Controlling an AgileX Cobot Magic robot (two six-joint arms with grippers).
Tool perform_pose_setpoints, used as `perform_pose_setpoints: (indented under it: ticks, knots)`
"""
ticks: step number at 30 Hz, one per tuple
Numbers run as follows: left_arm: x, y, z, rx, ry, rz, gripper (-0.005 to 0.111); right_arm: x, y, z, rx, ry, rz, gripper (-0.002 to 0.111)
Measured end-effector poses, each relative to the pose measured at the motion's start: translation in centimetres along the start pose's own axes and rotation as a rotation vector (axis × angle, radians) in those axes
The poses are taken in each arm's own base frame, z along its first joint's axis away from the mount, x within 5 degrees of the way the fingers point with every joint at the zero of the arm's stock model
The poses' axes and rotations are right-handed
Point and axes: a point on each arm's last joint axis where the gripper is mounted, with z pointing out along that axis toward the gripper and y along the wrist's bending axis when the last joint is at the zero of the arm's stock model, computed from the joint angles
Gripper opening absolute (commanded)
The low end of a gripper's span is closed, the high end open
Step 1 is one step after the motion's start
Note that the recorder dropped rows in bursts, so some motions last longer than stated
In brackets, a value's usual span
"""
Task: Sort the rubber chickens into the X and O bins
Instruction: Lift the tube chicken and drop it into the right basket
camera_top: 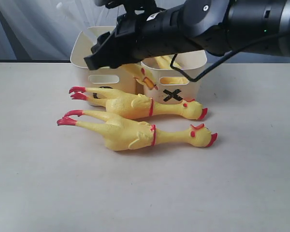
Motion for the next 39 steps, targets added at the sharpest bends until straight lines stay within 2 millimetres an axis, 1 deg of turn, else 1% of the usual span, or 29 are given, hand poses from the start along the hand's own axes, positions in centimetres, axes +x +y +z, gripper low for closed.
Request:
perform_pose_setpoints:
  ticks: [3,8,11,15,19,22,24,26,30,33,36,39]
  knots:
    - [0.0,0.0,0.0,0.0,0.0,0.0,0.004,-1.2,-0.7,-0.6,0.085,-0.095,-0.008,-0.001]
    - [0.0,0.0,0.0,0.0,0.0,0.0,0.004,-2.3,-2.0,-0.8,0.232,-0.23,-0.015,-0.001]
    - [0.0,0.0,0.0,0.0,0.0,0.0,0.004,-2.4,-2.9,-0.5,0.322,-0.298,-0.015,-0.001]
    - [0.0,0.0,0.0,0.0,0.0,0.0,0.004,-2.0,-3.8,0.4,0.426,-0.359,-0.018,-0.001]
    - [0.0,0.0,0.0,0.0,0.0,0.0,0.004,-0.9,-4.6,1.9,0.505,-0.383,-0.023,-0.001]
    - [0.0,0.0,0.0,0.0,0.0,0.0,0.004,0.4,-5.3,3.1,0.535,-0.36,-0.023,-0.001]
    - [0.0,0.0,0.0,0.0,0.0,0.0,0.004,1.4,-6.4,3.7,0.559,-0.331,0.006,-0.001]
    - [0.0,0.0,0.0,0.0,0.0,0.0,0.004,2.6,-7.9,4.1,0.595,-0.298,0.058,-0.001]
    - [0.0,0.0,0.0,0.0,0.0,0.0,0.004,4.5,-10.7,4.3,0.637,-0.23,0.158,-0.001]
    - [0.0,0.0,0.0,0.0,0.0,0.0,0.004,5.5,-12.2,4.2,0.639,-0.191,0.205,-0.001]
    - [0.0,0.0,0.0,0.0,0.0,0.0,0.004,6.1,-13.1,4.1,0.625,-0.159,0.233,-0.001]
    - [0.0,0.0,0.0,0.0,0.0,0.0,0.004,6.3,-13.3,4.1,0.613,-0.144,0.245,-0.001]
